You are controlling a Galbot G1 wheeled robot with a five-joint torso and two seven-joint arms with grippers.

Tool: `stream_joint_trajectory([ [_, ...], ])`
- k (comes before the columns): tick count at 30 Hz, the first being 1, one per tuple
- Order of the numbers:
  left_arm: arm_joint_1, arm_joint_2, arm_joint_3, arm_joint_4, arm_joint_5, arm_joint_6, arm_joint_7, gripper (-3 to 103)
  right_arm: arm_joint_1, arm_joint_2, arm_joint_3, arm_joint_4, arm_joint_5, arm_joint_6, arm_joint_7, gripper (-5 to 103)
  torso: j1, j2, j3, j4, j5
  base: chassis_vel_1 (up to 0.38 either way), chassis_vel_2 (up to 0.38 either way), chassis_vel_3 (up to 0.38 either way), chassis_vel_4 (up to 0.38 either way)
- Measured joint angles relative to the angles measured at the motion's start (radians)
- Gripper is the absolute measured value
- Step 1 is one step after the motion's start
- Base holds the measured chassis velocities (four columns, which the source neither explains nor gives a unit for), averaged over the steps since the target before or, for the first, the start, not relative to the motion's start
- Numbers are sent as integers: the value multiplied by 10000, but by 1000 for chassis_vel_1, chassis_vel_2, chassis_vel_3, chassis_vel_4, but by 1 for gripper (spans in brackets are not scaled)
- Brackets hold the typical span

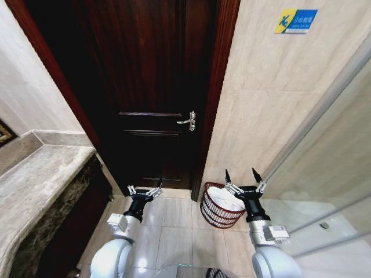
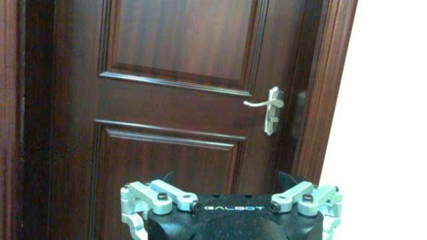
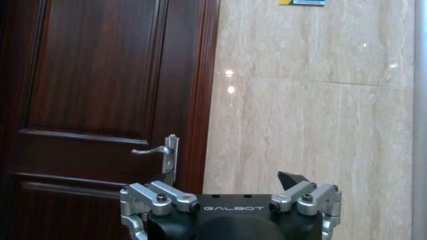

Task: Discard the used towel into the hamper.

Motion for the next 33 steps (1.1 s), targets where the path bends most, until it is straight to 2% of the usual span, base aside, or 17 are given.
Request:
stream_joint_trajectory([
  [33, 0, 0, 0, 0, 0, 0, 0, 100, -1, 0, 0, 0, 0, 0, 0, 100, 0, 0, 0, 0, 0, 73, -74, -74, 73],
])
